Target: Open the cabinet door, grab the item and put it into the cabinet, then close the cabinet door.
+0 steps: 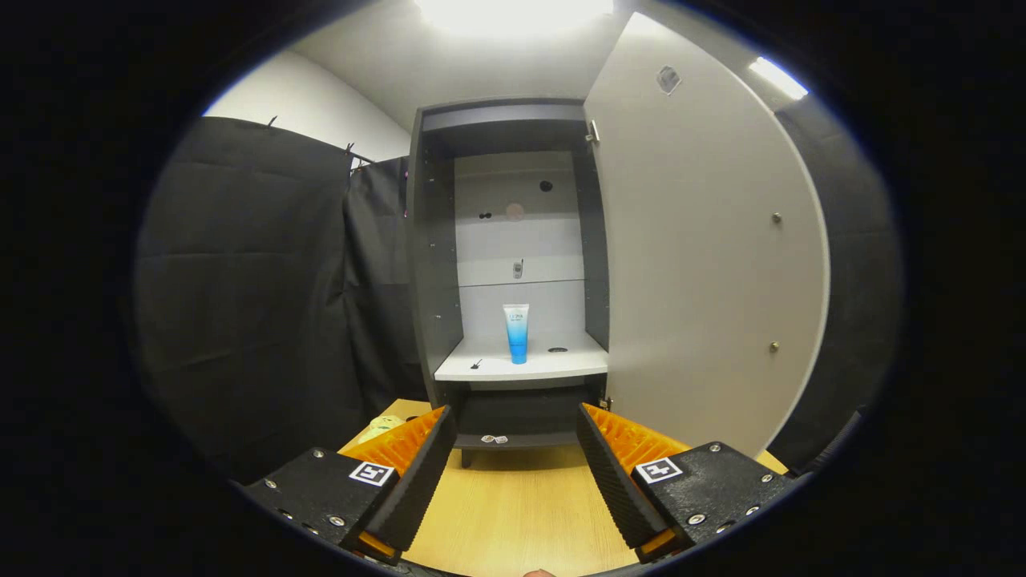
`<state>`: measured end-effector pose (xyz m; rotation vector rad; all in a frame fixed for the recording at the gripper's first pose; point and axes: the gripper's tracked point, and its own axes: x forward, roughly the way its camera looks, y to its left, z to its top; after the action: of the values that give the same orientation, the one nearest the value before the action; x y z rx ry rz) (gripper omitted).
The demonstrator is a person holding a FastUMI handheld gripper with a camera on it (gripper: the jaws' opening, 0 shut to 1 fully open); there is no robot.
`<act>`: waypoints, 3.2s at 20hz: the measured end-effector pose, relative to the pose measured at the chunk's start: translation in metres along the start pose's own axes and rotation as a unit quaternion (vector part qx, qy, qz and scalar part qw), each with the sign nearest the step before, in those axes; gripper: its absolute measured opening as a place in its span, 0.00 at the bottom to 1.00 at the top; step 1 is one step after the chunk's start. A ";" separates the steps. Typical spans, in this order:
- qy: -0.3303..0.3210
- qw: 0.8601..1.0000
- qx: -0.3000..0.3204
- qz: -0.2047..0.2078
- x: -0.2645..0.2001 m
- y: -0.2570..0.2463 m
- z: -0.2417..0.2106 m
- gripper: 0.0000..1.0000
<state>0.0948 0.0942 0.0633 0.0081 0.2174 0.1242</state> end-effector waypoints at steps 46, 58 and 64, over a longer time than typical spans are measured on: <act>-0.069 0.943 -0.010 -0.325 -0.055 -0.290 0.103 0.91; -0.069 0.964 -0.012 -0.256 -0.047 -0.247 0.101 0.91; -0.064 0.974 -0.012 -0.215 -0.040 -0.218 0.099 0.90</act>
<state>0.1044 -0.1270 0.1638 -0.0556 0.0847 -0.3053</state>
